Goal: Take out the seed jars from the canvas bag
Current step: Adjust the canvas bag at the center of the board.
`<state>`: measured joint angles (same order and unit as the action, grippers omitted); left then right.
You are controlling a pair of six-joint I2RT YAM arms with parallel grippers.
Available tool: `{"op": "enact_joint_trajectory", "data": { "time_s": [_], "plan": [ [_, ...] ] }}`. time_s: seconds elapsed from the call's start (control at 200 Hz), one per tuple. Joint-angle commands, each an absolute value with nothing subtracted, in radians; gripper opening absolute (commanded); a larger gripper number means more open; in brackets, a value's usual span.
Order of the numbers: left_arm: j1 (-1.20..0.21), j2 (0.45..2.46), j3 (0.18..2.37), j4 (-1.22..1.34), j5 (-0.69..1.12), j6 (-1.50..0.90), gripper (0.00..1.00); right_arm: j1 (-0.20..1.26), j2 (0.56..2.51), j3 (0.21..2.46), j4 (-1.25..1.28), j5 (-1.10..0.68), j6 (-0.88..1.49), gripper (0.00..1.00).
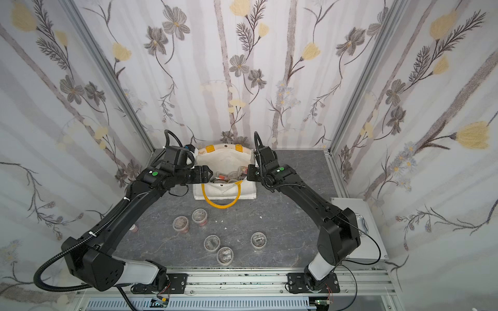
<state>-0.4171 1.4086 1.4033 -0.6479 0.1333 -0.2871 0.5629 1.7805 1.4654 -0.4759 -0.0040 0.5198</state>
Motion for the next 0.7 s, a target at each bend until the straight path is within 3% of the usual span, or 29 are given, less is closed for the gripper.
{"op": "enact_joint_trajectory", "data": {
  "time_s": [0.0, 0.085, 0.31, 0.57, 0.605, 0.644, 0.699],
  "plan": [
    [-0.416, 1.451, 1.445, -0.578, 0.143, -0.258, 0.81, 0.518, 1.784, 1.506, -0.434, 0.050, 0.462, 0.06],
    [-0.416, 1.508, 1.514, -0.584, 0.179, -0.253, 0.82, 0.464, 1.784, 1.538, -0.425, 0.041, 0.383, 0.05],
    [-0.398, 1.603, 1.674, -0.597, 0.237, -0.155, 0.97, 0.351, 1.793, 1.575, -0.446, -0.023, 0.097, 0.05],
    [-0.320, 1.768, 1.742, -0.455, 0.415, -0.029, 1.00, 0.307, 1.776, 1.524, -0.432, -0.048, 0.158, 0.17],
    [-0.318, 1.795, 1.759, -0.444, 0.434, -0.024, 1.00, 0.305, 1.769, 1.517, -0.431, -0.032, 0.169, 0.25],
    [-0.318, 1.831, 1.790, -0.443, 0.471, -0.009, 1.00, 0.301, 1.762, 1.516, -0.440, -0.007, 0.193, 0.41],
    [-0.319, 1.881, 1.836, -0.443, 0.509, 0.002, 1.00, 0.295, 1.739, 1.509, -0.449, 0.000, 0.227, 0.46]
  ]
}}
